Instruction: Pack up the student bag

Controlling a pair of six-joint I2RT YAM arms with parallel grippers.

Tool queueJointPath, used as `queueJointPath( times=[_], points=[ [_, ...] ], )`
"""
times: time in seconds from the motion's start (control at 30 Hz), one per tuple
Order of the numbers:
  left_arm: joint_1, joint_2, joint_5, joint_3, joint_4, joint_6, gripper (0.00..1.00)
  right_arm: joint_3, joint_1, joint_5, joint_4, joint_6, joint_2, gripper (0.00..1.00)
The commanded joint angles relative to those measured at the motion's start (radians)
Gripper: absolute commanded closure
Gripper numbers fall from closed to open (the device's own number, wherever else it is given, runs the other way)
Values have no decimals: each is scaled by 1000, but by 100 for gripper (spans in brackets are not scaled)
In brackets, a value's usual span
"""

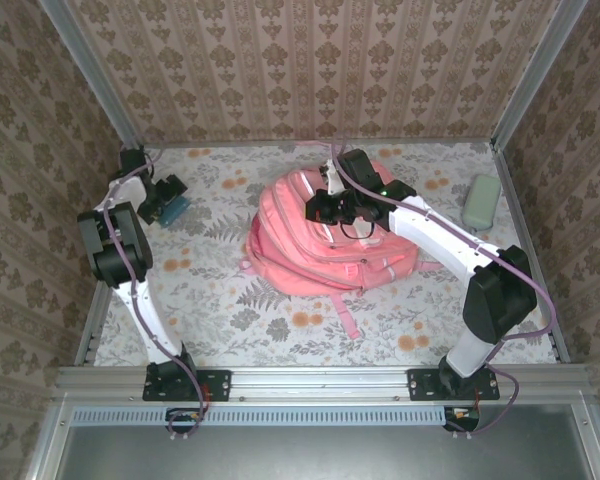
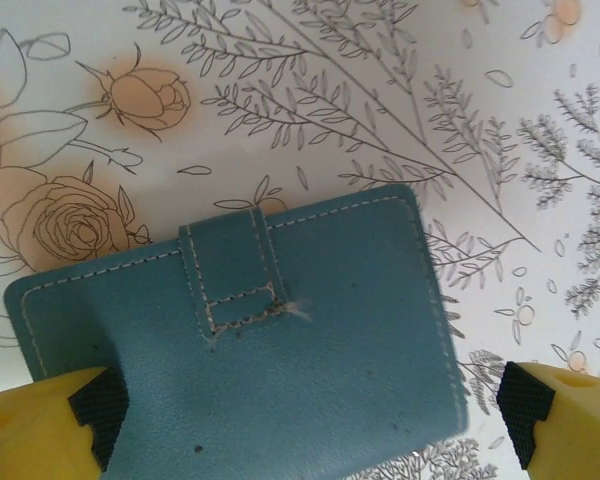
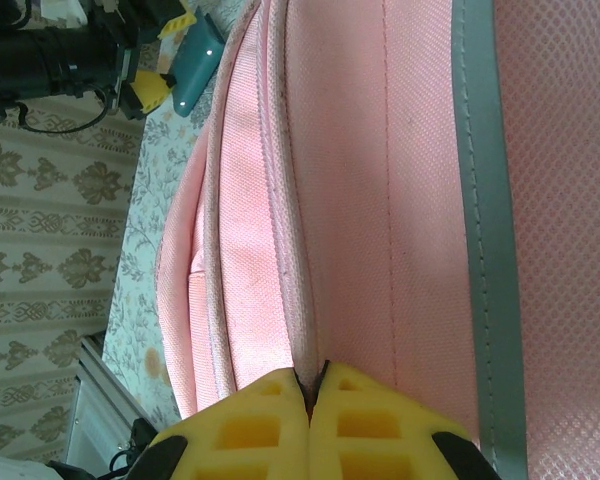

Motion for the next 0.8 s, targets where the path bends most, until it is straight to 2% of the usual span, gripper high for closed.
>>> queueJointPath(
  times=[0.0, 0.27, 0.43, 0.63, 0.77],
  points=[
    [6, 3, 75, -38, -6, -25, 2, 44, 18, -40, 9, 3, -2, 100],
    [-13, -170, 134, -293, 84, -144, 3, -11, 19, -39, 40, 8, -31, 100],
    [-79, -330, 122, -489, 108, -268, 2, -59, 22, -41, 75, 19, -56, 100],
    [-245, -545, 3, -645, 72, -361, 0, -96, 25, -38, 87, 18, -83, 100],
    [-289, -638, -53, -656, 18, -292, 0, -108, 27, -32, 84, 11, -98, 100]
  ],
)
